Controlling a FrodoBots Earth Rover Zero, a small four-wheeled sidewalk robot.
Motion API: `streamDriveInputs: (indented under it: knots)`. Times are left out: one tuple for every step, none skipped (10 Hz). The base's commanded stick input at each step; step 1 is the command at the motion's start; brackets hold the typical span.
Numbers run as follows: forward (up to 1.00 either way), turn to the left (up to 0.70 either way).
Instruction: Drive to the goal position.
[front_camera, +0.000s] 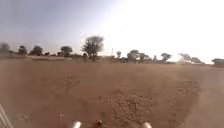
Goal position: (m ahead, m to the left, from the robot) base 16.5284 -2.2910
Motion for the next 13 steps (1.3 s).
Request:
streamDriveInputs:
  knots:
    - [0.7, 0.0]
    - [0.7, 0.0]
    - [0.7, 0.0]
    - [0.7, 0.0]
    - [0.7, 0.0]
    - [0.7, 0.0]
    - [0.7, 0.0]
    - [0.7, 0.0]
    - [0.7, 0.0]
    - [0.7, 0.0]
    - [0.7, 0.0]
    - [0.7, 0.0]
    - [0.7, 0.0]
